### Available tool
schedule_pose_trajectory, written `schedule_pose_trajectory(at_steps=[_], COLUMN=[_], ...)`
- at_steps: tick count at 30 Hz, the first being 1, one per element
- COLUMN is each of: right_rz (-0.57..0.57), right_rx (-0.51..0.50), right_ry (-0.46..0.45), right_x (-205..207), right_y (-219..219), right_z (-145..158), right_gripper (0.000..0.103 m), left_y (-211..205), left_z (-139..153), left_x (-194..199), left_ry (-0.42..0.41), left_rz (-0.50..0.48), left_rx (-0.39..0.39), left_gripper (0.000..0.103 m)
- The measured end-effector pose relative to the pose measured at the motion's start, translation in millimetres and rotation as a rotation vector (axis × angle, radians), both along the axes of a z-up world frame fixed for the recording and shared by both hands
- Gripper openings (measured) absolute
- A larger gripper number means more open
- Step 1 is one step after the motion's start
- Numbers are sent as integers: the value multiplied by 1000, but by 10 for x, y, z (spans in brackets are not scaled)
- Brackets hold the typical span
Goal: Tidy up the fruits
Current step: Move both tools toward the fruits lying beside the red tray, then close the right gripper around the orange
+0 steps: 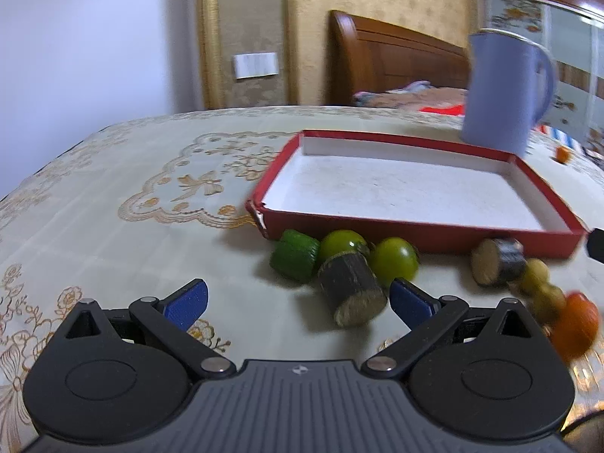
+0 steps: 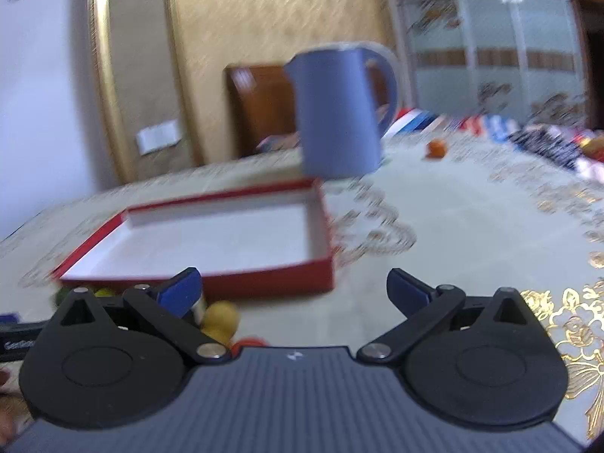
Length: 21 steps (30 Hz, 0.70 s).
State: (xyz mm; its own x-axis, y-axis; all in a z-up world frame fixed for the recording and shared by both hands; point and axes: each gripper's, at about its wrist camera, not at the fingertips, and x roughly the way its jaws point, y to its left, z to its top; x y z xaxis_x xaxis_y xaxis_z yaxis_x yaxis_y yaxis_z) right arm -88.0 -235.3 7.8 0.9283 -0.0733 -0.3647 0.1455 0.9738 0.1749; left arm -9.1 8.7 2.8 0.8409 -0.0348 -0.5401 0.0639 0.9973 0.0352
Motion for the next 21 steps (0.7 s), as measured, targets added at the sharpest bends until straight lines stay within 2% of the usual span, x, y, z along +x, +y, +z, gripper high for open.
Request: schedule_pose_trajectory(at_steps=[4,7,12,15,19,21], right_rz=[73,128,187,201,235,242], right_rx=[-91,-118,-151,-150,-147,-158], right_ry=[-30,-27,-9,-8,13,8], right_x=[-211,-337,-438,-464,-450,-453], right_y=[10,33,168,224,319,371], right_z=[76,83,21,3,-35,-53], right_gripper=[103,103,103,103,103,98], left_y=[95,104,13,37,71,74], left_z=[21,3,-1,-12,-28,-30], left_x=[-102,-149,-143,-114,-97,-98], left_ry=[-14,-56,-15,22,19,20], left_rz=[-12,-41,-35,-26,-13,-14], left_rx=[-8,4,40,25,-3,-8], left_gripper=[103,103,103,103,103,103])
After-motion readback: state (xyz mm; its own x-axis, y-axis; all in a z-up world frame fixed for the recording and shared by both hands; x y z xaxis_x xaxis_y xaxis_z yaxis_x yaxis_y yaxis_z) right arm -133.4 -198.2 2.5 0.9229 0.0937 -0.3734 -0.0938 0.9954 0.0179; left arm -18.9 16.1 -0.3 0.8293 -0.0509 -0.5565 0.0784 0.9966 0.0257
